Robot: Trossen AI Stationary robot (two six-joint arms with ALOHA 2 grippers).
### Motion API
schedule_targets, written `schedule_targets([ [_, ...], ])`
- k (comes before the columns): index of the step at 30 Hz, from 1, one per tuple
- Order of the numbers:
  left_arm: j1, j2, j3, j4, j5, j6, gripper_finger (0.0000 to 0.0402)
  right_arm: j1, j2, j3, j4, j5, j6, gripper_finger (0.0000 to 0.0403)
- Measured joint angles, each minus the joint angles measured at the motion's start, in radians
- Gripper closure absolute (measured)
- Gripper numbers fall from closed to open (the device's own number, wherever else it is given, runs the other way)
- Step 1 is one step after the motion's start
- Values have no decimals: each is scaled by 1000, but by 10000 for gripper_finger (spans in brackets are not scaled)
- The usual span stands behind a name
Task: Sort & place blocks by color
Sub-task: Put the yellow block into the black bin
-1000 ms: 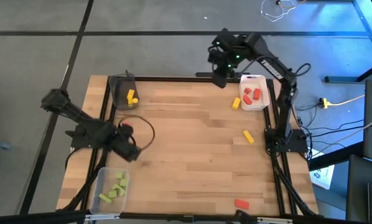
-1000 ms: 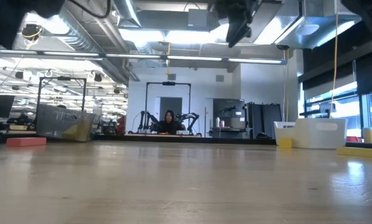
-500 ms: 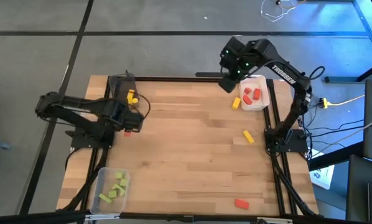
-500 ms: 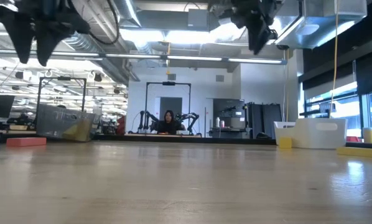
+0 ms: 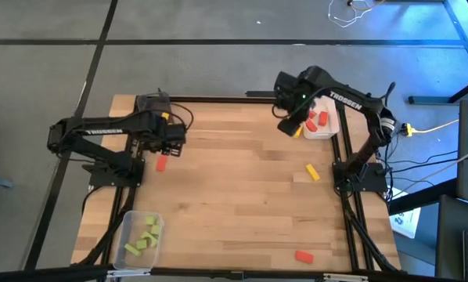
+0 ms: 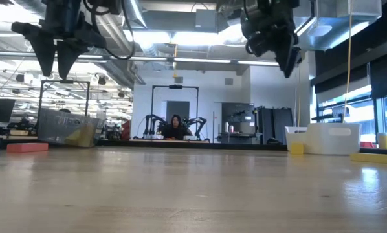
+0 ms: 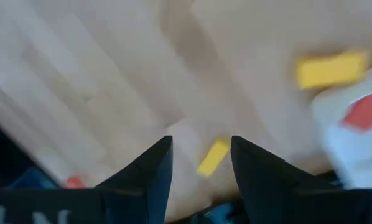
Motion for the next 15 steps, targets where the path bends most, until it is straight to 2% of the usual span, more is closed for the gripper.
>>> schedule_targets([
  [3,14,0,0,-4,-1,13,236,25,-27,-81,-1,-23,84,240],
  [9,33,0,0,8,-5,65,236,49,-134,-212,18,59,288,240],
  [15,54,0,0,30,-11,113,236,94,-279,-370,15,36,499,240],
])
